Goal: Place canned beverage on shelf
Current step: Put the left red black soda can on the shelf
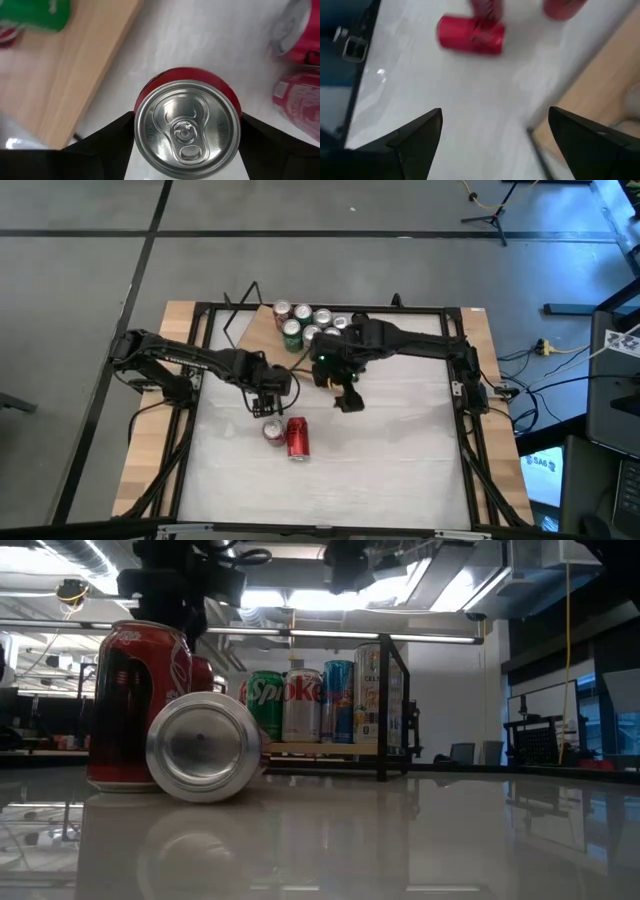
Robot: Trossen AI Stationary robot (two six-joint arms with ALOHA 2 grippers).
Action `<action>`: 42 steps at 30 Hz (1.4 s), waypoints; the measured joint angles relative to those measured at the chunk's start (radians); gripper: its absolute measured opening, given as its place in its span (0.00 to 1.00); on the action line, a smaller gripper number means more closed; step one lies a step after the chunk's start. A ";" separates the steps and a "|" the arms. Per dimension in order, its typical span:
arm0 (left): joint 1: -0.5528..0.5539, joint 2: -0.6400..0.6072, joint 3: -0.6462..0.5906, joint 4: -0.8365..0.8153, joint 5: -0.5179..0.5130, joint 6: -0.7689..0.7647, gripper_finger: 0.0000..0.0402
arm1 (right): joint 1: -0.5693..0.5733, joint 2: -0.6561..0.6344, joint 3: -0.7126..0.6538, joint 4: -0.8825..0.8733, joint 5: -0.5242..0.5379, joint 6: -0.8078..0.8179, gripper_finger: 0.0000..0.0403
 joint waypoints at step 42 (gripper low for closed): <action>0.027 -0.006 0.001 0.390 0.143 0.409 0.70 | 0.017 -0.648 -1.154 1.333 0.123 0.398 0.89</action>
